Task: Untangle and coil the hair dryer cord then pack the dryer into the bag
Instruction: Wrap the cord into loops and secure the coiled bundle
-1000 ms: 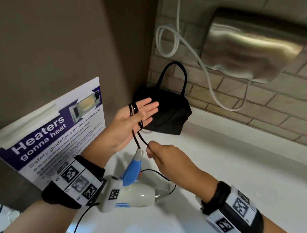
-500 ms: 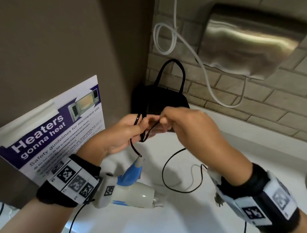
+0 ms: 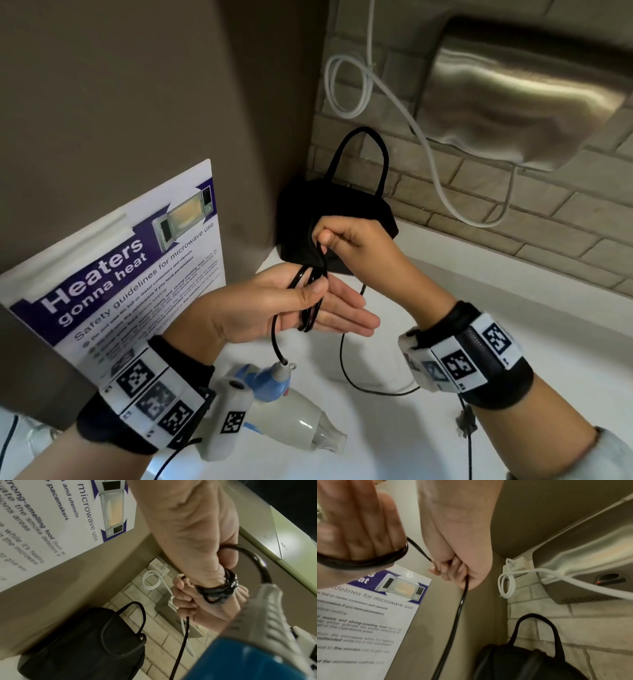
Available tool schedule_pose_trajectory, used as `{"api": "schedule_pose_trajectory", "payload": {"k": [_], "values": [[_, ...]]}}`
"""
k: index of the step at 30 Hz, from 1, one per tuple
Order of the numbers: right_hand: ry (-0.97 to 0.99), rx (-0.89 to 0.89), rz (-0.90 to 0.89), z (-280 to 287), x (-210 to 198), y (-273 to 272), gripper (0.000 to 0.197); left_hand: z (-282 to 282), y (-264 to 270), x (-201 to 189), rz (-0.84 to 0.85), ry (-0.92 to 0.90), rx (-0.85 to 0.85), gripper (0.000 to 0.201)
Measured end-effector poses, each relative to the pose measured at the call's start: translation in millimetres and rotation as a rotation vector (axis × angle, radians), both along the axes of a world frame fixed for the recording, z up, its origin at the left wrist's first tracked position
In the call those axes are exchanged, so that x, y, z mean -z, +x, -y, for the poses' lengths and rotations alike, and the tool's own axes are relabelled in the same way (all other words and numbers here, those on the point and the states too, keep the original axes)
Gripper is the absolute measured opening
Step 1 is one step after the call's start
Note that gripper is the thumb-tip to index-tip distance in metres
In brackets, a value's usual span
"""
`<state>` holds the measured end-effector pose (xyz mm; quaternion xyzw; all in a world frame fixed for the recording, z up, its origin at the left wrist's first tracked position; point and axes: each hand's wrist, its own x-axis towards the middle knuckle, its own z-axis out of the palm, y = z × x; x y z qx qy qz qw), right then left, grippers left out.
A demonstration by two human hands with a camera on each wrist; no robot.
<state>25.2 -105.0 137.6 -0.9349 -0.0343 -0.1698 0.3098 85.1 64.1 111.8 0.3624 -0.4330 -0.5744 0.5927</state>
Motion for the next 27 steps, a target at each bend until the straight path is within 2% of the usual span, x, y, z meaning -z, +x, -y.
{"api": "schedule_pose_trajectory", "payload": {"k": [3,7,11,14,16,17,18,19,20,21,22,23,24,25,27], "values": [[0.037,0.017,0.003,-2.4,4.1,0.1,0.023,-0.3,-4.3,0.0,0.058,0.038,-0.065,0.033],[0.046,0.038,0.100,-0.5,-18.4,-6.8,0.021,0.6,-4.9,4.0,0.115,0.085,-0.196,0.034],[-0.019,0.013,0.142,-8.0,-15.9,0.9,0.020,4.6,-9.7,1.1,0.125,0.055,-0.157,0.034],[0.110,-0.031,0.090,-4.5,-1.9,-5.8,0.026,3.9,-14.0,-5.9,0.058,-0.020,-0.099,0.028],[0.241,-0.050,-0.024,-16.9,10.9,-5.4,0.025,2.9,-12.8,-8.1,0.007,-0.071,-0.124,0.029],[0.279,0.089,-0.083,-28.7,17.8,-2.6,0.021,3.1,-11.1,-7.7,-0.004,-0.090,-0.155,0.030],[0.185,0.379,-0.207,-26.0,23.2,-0.9,0.020,3.9,-9.4,-6.2,0.001,-0.106,-0.191,0.033],[0.061,0.649,-0.184,-39.9,31.6,14.8,0.023,5.0,-8.2,-4.1,0.017,-0.117,-0.230,0.035],[-0.122,1.010,-0.153,-52.2,44.0,27.8,0.028,6.4,-7.3,-1.9,0.034,-0.125,-0.269,0.037],[-0.116,0.994,-0.177,-55.6,49.0,30.6,0.032,7.7,-6.8,-0.1,0.043,-0.131,-0.308,0.038],[0.023,0.710,-0.293,-49.8,51.2,19.7,0.033,9.0,-6.4,1.2,0.045,-0.136,-0.344,0.040],[0.075,0.493,-0.380,-37.8,56.4,-9.2,0.030,10.1,-5.9,2.3,0.042,-0.138,-0.376,0.041],[0.069,0.241,-0.349,-47.5,54.2,-28.0,0.024,11.0,-5.2,3.0,0.037,-0.137,-0.405,0.042],[0.063,0.088,-0.407,-50.7,58.7,-31.4,0.021,12.0,-4.3,3.6,0.031,-0.132,-0.433,0.043],[-0.088,0.053,-0.379,-38.7,65.6,-47.6,0.017,13.7,-0.4,6.2,0.008,-0.114,-0.489,0.046]]}}
